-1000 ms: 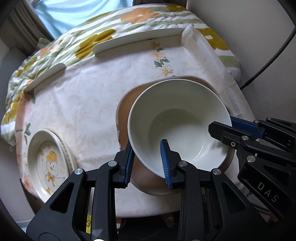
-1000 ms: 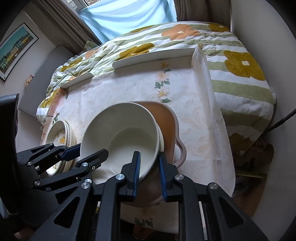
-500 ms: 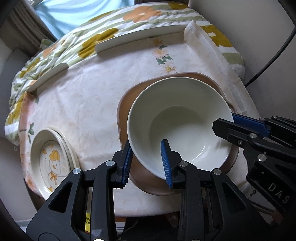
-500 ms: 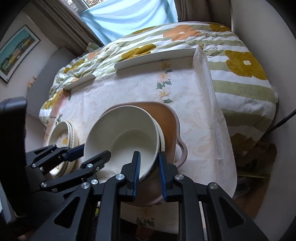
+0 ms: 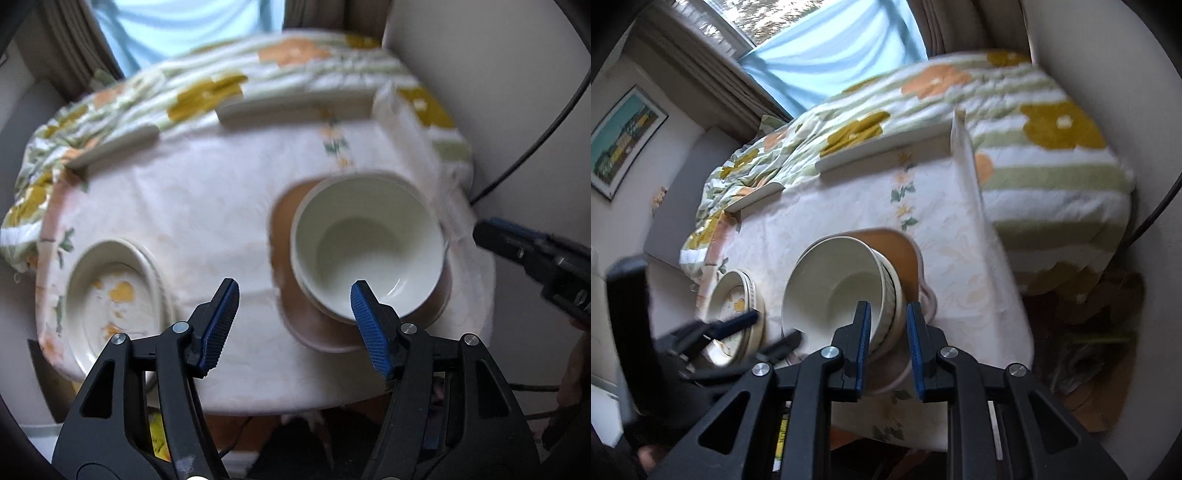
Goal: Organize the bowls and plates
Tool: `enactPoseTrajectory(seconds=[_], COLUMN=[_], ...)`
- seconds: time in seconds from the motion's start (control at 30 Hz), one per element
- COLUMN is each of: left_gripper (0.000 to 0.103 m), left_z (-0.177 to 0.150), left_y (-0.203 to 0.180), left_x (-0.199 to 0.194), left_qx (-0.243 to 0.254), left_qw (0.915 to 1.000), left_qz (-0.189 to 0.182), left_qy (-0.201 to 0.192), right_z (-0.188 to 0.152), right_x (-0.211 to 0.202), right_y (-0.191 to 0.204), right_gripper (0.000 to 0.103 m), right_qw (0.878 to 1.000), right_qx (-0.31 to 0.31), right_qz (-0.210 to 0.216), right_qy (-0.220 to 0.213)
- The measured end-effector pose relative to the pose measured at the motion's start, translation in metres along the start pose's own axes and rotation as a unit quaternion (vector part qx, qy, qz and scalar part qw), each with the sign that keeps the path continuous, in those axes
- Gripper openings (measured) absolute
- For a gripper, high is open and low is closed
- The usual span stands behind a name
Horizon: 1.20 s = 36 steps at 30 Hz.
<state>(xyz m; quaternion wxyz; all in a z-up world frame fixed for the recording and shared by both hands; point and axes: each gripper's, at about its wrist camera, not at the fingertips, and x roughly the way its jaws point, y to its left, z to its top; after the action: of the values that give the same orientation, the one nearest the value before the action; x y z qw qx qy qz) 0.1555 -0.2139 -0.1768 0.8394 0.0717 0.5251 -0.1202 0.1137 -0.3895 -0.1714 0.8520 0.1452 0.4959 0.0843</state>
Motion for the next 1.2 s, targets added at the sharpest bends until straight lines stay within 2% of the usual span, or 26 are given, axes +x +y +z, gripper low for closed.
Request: enactPoseTrajectory(seconds=[0.03, 0.07, 0.1, 0.13, 0.17, 0.2, 0.33, 0.43, 0.5, 0.6, 0.7, 0.9, 1.03, 1.07, 1.2], left_gripper=[0.063, 0.067, 0.080, 0.095, 0.099, 0.101, 0.101, 0.101, 0.101, 0.101, 0.101, 0.097, 0.090, 0.089, 0.081], left_z=[-0.002, -0.005, -0.008, -0.012, -0.017, -0.020, -0.032, -0.040, -0.043, -0.044, -0.038, -0.027, -0.018, -0.017, -0.013], left_y=[0.006, 0.011, 0.016, 0.021, 0.027, 0.030, 0.043, 0.051, 0.052, 0.050, 0.048, 0.040, 0.031, 0.030, 0.029], left_x=[-0.011, -0.020, -0.028, -0.036, -0.046, -0.051, -0.063, -0.059, -0.053, -0.037, -0.014, 0.030, 0.056, 0.060, 0.081], left_qx=[-0.004, -0.008, -0.012, -0.016, -0.018, -0.019, -0.015, -0.008, 0.000, 0.007, 0.011, 0.020, 0.026, 0.025, 0.015], left_qw=[0.9998, 0.9993, 0.9987, 0.9977, 0.9962, 0.9952, 0.9929, 0.9938, 0.9946, 0.9960, 0.9982, 0.9985, 0.9956, 0.9948, 0.9912], left_qz=[-0.006, -0.010, -0.010, -0.005, -0.002, -0.003, -0.013, -0.018, -0.027, -0.031, -0.040, -0.043, -0.042, -0.043, -0.054], left_qy=[-0.018, -0.034, -0.049, -0.066, -0.085, -0.096, -0.117, -0.110, -0.100, -0.083, -0.044, 0.028, 0.080, 0.088, 0.119], right_z=[-0.003, -0.007, -0.011, -0.015, -0.022, -0.026, -0.040, -0.047, -0.050, -0.050, -0.047, -0.033, -0.024, -0.022, -0.017], right_x=[-0.004, -0.010, -0.015, -0.020, -0.026, -0.031, -0.044, -0.050, -0.049, -0.040, -0.024, 0.023, 0.048, 0.054, 0.073], right_y=[0.003, 0.009, 0.013, 0.017, 0.022, 0.025, 0.037, 0.041, 0.043, 0.042, 0.035, 0.012, 0.007, 0.007, 0.006], right_gripper=[0.019, 0.029, 0.040, 0.070, 0.092, 0.095, 0.095, 0.095, 0.095, 0.095, 0.095, 0.095, 0.081, 0.075, 0.064], right_qw=[1.000, 0.999, 0.999, 0.998, 0.996, 0.995, 0.990, 0.987, 0.986, 0.985, 0.984, 0.984, 0.982, 0.981, 0.975], right_qx=[-0.008, -0.018, -0.026, -0.031, -0.035, -0.037, -0.039, -0.029, -0.025, -0.032, -0.034, -0.040, -0.056, -0.062, -0.086], right_qz=[-0.008, -0.021, -0.036, -0.049, -0.062, -0.068, -0.094, -0.107, -0.123, -0.154, -0.171, -0.164, -0.147, -0.144, -0.131], right_qy=[-0.007, -0.018, -0.029, -0.040, -0.055, -0.064, -0.098, -0.117, -0.108, -0.071, -0.042, 0.049, 0.103, 0.116, 0.156])
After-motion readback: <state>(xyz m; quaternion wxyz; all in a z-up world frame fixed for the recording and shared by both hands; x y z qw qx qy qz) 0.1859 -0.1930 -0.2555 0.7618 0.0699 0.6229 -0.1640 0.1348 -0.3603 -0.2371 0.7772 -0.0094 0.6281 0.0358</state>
